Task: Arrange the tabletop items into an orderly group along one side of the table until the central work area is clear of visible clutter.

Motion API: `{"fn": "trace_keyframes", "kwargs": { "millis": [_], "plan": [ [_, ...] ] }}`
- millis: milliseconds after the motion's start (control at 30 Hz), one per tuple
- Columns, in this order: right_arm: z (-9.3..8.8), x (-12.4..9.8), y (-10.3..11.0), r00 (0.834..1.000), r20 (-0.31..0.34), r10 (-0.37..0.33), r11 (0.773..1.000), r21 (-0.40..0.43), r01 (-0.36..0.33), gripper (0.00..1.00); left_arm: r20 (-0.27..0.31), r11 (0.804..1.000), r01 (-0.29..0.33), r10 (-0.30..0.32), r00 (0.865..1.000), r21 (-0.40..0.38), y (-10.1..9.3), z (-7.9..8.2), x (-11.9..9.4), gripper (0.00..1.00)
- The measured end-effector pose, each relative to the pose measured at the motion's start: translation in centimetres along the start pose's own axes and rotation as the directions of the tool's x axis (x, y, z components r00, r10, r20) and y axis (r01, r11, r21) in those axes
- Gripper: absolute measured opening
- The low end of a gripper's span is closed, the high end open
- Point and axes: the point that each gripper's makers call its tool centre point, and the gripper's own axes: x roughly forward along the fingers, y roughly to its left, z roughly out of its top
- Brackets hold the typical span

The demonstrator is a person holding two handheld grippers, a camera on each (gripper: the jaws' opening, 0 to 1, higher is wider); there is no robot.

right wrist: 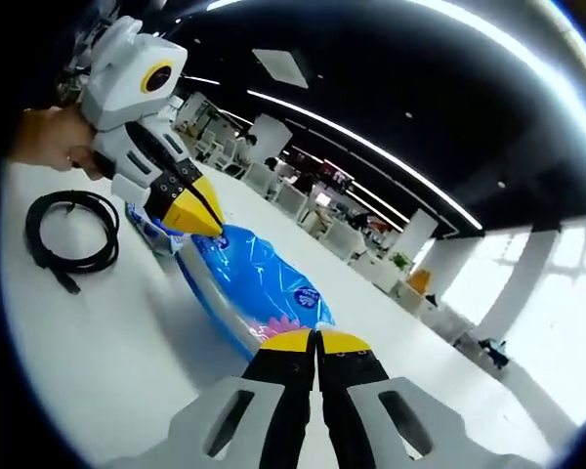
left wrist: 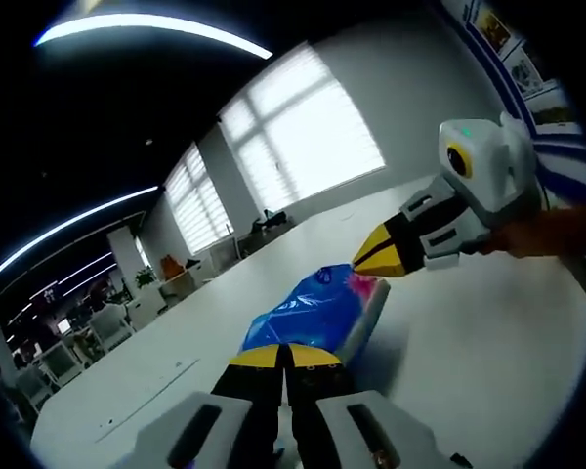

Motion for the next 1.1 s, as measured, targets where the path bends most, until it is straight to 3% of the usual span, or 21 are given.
{"fn": "trace_keyframes", "kwargs": {
  "millis": [433, 1100],
  "plan": [
    [1.0, 1.1, 1.3, 1.0, 0.0, 0.014, 0.999, -0.039, -0.014, 0.0, -0.009, 1.0, -0.016, 0.016, 1.0, -0.01, 1.3, -1.5, -0.6, 0.0],
    [-1.8, 1.5, 3.4, 0.992, -0.075, 0.098, 0.995, 0.004, -0.098, 0.0, -0.071, 0.998, 0.032, -0.035, 0.997, -0.048, -0.2, -3.8, -1.0, 0.0]
  ]
}}
